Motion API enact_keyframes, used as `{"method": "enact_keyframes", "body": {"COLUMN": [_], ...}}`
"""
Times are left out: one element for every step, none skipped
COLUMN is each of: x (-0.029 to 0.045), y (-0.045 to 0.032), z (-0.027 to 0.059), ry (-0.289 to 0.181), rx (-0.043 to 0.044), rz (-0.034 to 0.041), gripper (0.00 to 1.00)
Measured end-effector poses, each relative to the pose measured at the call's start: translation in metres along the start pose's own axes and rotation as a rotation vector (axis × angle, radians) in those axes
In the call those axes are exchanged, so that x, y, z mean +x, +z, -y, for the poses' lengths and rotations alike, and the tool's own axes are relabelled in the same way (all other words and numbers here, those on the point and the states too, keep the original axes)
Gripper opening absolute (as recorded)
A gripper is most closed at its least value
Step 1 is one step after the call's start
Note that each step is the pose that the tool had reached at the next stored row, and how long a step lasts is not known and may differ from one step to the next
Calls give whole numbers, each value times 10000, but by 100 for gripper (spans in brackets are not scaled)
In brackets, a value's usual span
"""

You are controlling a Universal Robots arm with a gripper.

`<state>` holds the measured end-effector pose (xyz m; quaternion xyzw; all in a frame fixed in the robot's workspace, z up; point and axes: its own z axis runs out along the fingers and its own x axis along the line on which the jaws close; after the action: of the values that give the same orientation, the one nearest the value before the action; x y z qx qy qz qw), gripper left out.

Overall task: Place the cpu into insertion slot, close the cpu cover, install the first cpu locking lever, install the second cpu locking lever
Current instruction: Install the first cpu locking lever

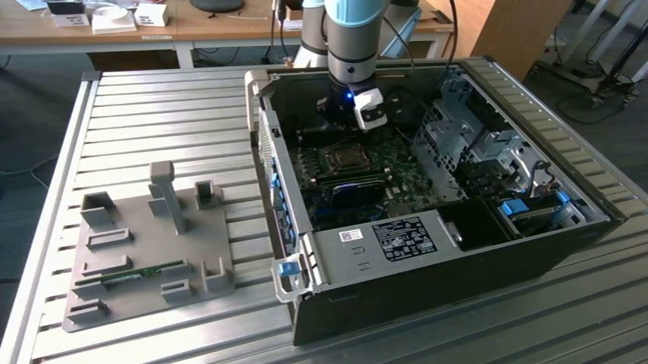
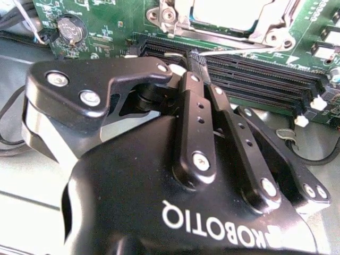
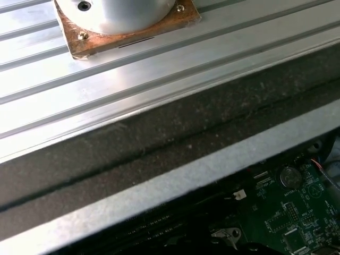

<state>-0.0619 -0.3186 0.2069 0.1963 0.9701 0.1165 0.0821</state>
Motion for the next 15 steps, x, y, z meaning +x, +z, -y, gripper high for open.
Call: {"method": "enact_keyframes", "body": {"x": [1, 2, 3, 3, 3, 3, 3, 2, 1, 0, -1, -1, -2, -3, -3], "y": [1, 2, 2, 3, 4, 5, 8, 9, 11, 14, 17, 21, 25, 28, 31], "z": [-3, -5, -7, -8, -9, -11, -13, -14, -15, -15, -16, -15, -15, -15, -14], "ry": [0, 1, 0, -1, -1, -1, 0, 0, -1, -1, -5, -9, -13, -17, -21], "rx": [1, 1, 1, 0, -1, -1, -1, 1, 6, 13, 26, 40, 55, 71, 89], "rz": [0, 0, 0, 0, 0, 0, 1, 2, 3, 6, 10, 15, 21, 27, 34], "gripper": [11, 11, 11, 11, 11, 11, 11, 11, 11, 11, 11, 11, 11, 11, 11]}}
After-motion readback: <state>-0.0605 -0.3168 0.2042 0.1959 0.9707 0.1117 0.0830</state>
